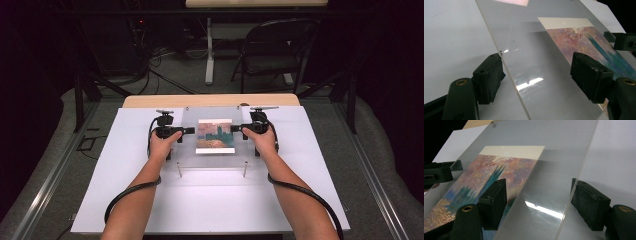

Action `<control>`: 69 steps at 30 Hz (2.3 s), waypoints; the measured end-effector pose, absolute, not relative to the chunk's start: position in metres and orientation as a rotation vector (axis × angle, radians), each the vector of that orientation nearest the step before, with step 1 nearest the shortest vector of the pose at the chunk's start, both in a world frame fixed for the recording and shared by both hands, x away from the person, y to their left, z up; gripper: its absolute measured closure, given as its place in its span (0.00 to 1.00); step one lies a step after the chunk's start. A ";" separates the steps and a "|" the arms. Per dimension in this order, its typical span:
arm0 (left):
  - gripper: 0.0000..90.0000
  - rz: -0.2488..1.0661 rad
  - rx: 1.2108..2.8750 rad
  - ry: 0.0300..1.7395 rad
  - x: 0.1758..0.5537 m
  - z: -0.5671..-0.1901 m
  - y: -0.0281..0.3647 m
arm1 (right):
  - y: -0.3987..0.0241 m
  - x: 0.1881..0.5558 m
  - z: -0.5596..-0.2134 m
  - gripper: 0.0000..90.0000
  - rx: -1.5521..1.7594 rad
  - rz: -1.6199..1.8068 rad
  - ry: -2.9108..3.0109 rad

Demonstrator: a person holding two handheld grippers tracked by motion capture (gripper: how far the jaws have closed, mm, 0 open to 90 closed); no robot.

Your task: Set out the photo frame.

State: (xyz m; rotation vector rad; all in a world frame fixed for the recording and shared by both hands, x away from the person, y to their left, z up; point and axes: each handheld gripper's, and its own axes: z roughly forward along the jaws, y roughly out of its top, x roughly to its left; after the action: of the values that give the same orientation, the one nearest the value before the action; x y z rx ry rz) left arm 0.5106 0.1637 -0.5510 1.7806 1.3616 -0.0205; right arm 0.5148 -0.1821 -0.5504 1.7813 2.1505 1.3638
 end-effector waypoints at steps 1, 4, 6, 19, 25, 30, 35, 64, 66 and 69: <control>0.29 -0.021 1.790 1.363 0.511 -0.550 0.164 | -0.182 0.515 -0.550 0.33 1.780 1.364 2.148; 0.30 -0.022 1.790 1.355 0.511 -0.550 0.164 | -0.182 0.515 -0.549 0.33 1.775 1.355 2.157; 0.30 -0.024 1.791 1.346 0.511 -0.550 0.165 | -0.182 0.514 -0.549 0.33 1.766 1.357 2.158; 0.35 0.017 1.784 1.318 0.504 -0.532 0.170 | -0.179 0.507 -0.531 0.34 1.658 1.366 2.136; 0.47 0.090 1.757 1.273 0.493 -0.505 0.180 | -0.175 0.497 -0.506 0.36 1.539 1.364 2.142; 0.51 0.143 1.735 1.237 0.478 -0.489 0.183 | -0.172 0.484 -0.488 0.39 1.441 1.367 2.121; 0.58 0.167 1.696 1.198 0.463 -0.481 0.187 | -0.176 0.468 -0.479 0.43 1.373 1.411 2.081; 0.83 0.311 1.703 0.905 0.328 -0.434 0.201 | -0.204 0.329 -0.435 0.78 1.097 1.507 2.010; 0.83 0.311 1.702 0.885 0.318 -0.436 0.202 | -0.207 0.322 -0.436 0.79 1.087 1.525 2.006; 0.82 0.324 1.709 0.865 0.309 -0.438 0.202 | -0.209 0.310 -0.439 0.79 1.064 1.547 2.004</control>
State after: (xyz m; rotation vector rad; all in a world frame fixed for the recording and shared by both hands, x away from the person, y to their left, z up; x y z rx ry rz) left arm 0.3094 0.2016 -0.4377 1.7094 0.8648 0.3244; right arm 0.3103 -0.2089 -0.4391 1.0636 2.0037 1.5468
